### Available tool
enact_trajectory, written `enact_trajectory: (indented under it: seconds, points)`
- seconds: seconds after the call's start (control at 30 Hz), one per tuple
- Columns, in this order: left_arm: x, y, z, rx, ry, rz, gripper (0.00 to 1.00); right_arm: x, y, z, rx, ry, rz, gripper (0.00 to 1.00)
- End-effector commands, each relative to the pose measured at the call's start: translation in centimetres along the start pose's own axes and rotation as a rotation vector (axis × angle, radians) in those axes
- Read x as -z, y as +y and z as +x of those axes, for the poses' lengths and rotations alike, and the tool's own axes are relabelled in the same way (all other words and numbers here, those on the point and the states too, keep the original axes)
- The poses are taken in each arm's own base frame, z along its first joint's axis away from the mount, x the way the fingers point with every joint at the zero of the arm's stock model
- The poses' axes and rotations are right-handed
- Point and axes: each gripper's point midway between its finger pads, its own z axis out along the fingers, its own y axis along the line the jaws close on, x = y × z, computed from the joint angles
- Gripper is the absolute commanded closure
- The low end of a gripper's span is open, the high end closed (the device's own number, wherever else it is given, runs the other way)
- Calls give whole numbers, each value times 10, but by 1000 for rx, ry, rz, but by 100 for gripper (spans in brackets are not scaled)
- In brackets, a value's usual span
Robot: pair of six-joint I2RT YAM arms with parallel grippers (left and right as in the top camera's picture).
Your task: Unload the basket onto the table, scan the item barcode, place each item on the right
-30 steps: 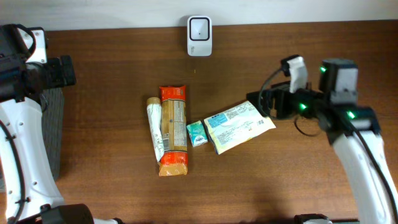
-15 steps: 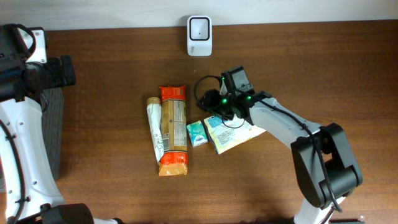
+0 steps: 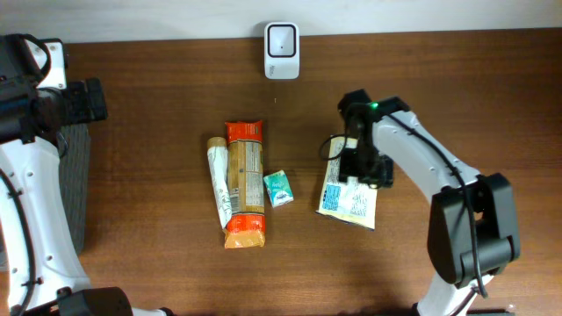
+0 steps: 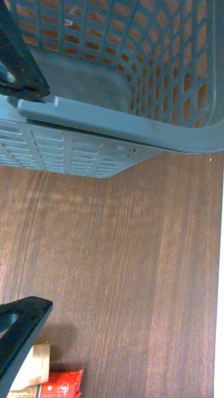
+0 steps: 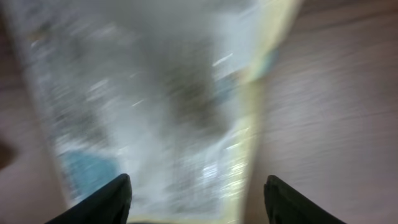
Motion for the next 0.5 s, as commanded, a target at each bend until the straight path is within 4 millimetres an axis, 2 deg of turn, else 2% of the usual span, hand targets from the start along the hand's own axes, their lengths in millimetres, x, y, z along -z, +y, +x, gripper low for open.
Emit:
enact_trajectory:
  seconds: [0.0,0.17,0.23,0.37,0.47]
  points:
    - [0,0,-2,10,-6,3,1,5,-43,-32,-50,-84,69,31]
    - [0,0,-2,10,-6,3,1,2,-91,-75,-208,-189,27,32]
    - [0,0,-2,10,-6,3,1,-2,-92,-82,-165,-213,6,33]
    - [0,0,-2,10,-5,3,1,-15,-80,-96,-50,-250,-7,31]
    - [0,0,-2,10,-5,3,1,-39,-75,-98,5,-211,2,29]
